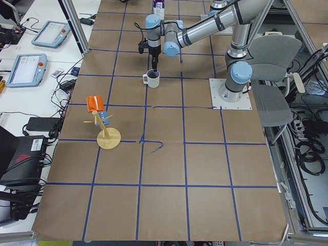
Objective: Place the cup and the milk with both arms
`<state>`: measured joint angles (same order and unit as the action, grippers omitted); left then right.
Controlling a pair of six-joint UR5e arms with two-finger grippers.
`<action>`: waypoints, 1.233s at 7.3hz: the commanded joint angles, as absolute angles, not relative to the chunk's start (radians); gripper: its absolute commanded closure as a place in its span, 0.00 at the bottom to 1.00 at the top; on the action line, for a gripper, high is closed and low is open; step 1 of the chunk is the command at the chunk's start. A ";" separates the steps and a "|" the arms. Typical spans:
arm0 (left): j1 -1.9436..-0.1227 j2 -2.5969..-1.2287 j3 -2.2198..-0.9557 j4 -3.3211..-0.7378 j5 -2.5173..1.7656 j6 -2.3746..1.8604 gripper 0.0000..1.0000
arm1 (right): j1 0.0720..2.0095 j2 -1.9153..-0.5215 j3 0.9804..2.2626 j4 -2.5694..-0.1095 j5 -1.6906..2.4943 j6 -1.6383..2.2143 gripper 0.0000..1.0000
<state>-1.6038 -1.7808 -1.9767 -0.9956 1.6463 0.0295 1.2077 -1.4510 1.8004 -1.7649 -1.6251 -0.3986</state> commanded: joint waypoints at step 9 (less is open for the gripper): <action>-1.603 -1.784 -1.942 -0.951 1.661 0.020 1.00 | 1.470 -1.480 1.505 -1.528 -1.540 -0.399 0.74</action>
